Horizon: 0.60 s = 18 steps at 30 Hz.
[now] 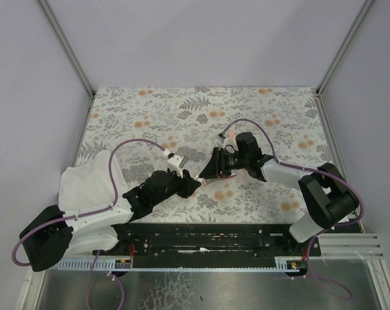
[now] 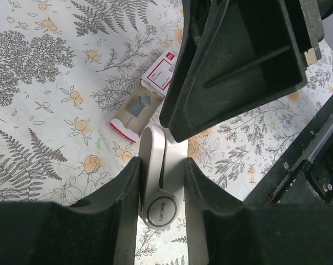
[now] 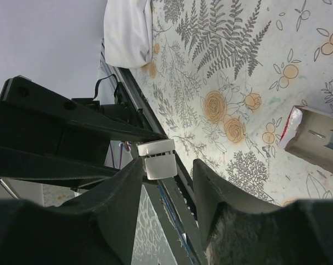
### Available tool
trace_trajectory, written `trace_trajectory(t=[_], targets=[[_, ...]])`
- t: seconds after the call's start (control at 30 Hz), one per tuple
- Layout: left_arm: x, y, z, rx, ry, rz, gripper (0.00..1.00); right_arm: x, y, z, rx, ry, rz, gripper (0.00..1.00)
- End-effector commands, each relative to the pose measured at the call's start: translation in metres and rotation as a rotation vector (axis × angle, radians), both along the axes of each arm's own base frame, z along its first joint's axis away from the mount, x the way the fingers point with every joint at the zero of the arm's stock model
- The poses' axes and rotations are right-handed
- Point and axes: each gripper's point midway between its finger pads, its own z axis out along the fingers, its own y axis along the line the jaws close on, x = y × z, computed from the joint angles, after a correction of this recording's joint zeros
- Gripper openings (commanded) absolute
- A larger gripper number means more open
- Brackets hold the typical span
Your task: Load the staples into the stapler
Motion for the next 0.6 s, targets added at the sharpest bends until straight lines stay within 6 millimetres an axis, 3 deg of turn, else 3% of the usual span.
trace_trajectory(t=[0.0, 0.33, 0.47, 0.5, 0.57], targets=[[0.011, -0.009, 0.029, -0.044, -0.089, 0.016, 0.0, -0.008, 0.011, 0.015, 0.047, -0.026, 0.06, 0.47], [0.01, -0.014, 0.033, -0.049, -0.1, 0.029, 0.0, -0.023, 0.016, 0.008, 0.049, -0.008, 0.123, 0.38], [0.011, -0.016, 0.036, -0.051, -0.099, 0.029, 0.02, -0.024, 0.017, 0.012, 0.066, -0.03, 0.135, 0.17], [0.011, -0.016, 0.037, -0.053, -0.096, 0.03, 0.15, -0.023, 0.017, 0.013, 0.069, -0.045, 0.137, 0.12], [0.011, -0.016, 0.043, -0.071, -0.091, 0.037, 0.57, -0.021, 0.017, 0.016, 0.069, -0.078, 0.132, 0.02]])
